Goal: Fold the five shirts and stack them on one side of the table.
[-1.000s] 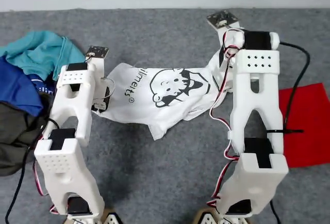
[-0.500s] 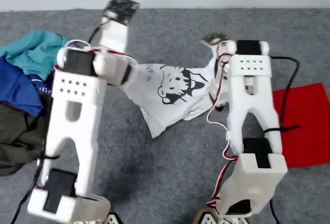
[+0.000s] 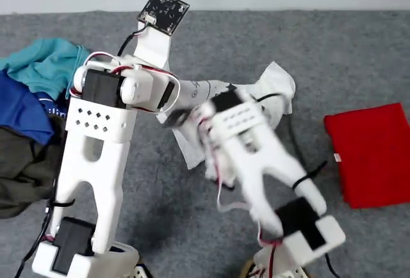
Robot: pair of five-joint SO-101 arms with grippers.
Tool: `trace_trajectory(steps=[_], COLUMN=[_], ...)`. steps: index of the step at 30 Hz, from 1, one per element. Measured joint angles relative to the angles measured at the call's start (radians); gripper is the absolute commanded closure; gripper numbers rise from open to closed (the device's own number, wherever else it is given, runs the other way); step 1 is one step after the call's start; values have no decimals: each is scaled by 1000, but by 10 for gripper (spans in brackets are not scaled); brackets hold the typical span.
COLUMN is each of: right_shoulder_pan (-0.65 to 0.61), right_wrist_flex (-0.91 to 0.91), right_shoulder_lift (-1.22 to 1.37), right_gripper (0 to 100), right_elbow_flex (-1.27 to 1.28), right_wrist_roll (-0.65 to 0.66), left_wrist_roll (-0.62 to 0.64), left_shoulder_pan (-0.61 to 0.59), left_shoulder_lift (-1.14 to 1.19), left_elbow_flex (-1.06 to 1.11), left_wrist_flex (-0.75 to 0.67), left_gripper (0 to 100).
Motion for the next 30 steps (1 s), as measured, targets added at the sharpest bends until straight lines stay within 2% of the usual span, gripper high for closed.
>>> trace_trajectory(steps=[3,5,13,17,19,21,24,27,30], right_shoulder_pan=[-114,-144,-114,-141,-147,-133,-83,-5,81], right_wrist_flex=[-63,-167,-764,-916,-980,-1017,-1016,-982,-918], right_shoulder_lift=[-48,-57,32,149,212,242,259,261,262], right_gripper=[623,623,623,629,682,783,990,945,993], right_elbow_flex=[52,81,206,206,206,201,164,120,75], right_wrist_roll=[18,-2,-410,-488,-494,-497,-497,-497,-497], left_wrist_roll=[0,0,0,0,0,0,0,3,0], left_shoulder_pan=[3,3,3,3,3,3,3,3,3], left_shoulder_lift=[0,0,0,0,0,0,0,0,-2], left_elbow_flex=[0,0,0,0,0,0,0,0,0], left_wrist_flex=[-35,-55,-60,-60,-60,-60,-60,-60,-60], left_gripper=[990,990,990,990,990,990,990,990,990])
